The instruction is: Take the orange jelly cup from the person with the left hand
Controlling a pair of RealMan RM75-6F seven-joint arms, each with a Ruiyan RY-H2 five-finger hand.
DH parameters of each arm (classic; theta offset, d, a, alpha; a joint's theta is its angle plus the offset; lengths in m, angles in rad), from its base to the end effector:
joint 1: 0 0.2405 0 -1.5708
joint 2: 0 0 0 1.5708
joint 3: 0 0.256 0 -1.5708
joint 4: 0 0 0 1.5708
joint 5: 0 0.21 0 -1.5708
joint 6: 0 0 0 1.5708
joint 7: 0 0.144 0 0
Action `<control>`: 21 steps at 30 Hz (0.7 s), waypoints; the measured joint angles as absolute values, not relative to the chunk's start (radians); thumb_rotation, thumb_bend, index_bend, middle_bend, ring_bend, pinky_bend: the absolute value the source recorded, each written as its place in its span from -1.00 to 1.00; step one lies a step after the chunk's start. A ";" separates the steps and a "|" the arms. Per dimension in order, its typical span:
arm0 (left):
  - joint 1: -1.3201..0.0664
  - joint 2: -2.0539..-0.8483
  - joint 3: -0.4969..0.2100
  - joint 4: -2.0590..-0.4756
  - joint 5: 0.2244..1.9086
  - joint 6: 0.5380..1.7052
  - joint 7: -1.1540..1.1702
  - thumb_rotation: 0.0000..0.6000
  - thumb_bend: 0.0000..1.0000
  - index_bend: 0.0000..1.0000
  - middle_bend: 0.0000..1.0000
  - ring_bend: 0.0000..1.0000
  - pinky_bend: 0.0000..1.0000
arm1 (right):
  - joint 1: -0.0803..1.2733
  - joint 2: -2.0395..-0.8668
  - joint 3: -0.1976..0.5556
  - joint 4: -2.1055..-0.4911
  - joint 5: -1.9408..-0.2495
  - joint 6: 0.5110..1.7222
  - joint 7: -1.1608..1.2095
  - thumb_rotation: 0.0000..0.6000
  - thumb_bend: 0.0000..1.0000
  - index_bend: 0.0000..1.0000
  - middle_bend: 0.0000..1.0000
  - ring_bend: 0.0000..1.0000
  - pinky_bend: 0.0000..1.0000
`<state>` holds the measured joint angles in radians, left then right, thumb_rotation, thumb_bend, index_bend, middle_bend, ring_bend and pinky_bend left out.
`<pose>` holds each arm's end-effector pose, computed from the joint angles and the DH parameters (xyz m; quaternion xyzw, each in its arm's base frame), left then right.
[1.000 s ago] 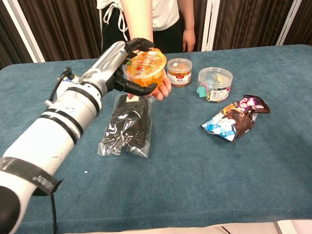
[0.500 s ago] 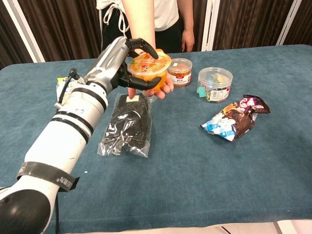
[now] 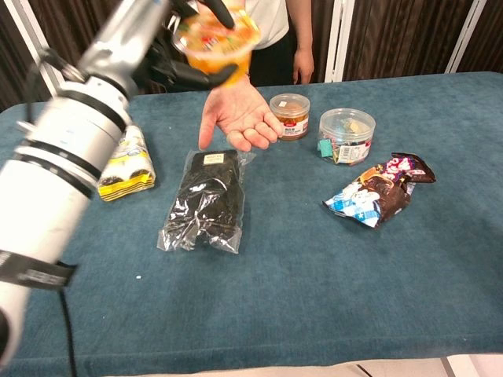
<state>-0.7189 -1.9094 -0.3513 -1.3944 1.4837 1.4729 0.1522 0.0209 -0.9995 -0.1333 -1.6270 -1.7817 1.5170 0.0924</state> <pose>-0.0416 0.3144 -0.0088 -0.5345 -0.3260 -0.6864 0.3700 -0.3031 -0.1171 0.1605 0.6847 -0.4007 0.3631 0.4887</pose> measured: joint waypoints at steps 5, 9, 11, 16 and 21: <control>-0.637 -1.763 -0.311 -1.560 1.500 1.511 0.203 1.00 -0.35 0.08 -0.07 0.00 0.38 | 0.024 -1.007 -0.134 -1.636 -1.782 1.503 0.064 1.00 -0.58 -1.00 -1.00 -1.00 -1.00; -0.528 -1.647 -0.223 -1.616 1.514 1.555 0.201 1.00 -0.35 0.09 -0.07 0.00 0.38 | 0.026 -1.013 -0.133 -1.645 -1.782 1.495 0.045 1.00 -0.58 -1.00 -1.00 -1.00 -1.00; -0.482 -1.623 -0.179 -1.612 1.515 1.571 0.179 1.00 -0.35 0.09 -0.07 0.00 0.38 | 0.027 -1.016 -0.132 -1.648 -1.783 1.492 0.036 1.00 -0.58 -1.00 -1.00 -1.00 -1.00; -0.407 -1.622 -0.105 -1.503 1.503 1.587 0.052 1.00 -0.35 0.08 -0.07 0.00 0.38 | 0.030 -1.023 -0.133 -1.654 -1.783 1.479 0.014 1.00 -0.58 -1.00 -1.00 -1.00 -1.00; -0.360 -1.679 -0.067 -1.310 1.476 1.563 -0.092 1.00 -0.35 0.05 -0.08 -0.03 0.34 | 0.034 -1.028 -0.132 -1.662 -1.777 1.466 -0.006 1.00 -0.58 -1.00 -1.00 -1.00 -1.00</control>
<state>-0.3604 -1.6787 -0.0667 -1.3101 1.4758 1.5632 -0.0919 0.0338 -1.0283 -0.1318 -1.6621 -1.7768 1.4665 -0.0064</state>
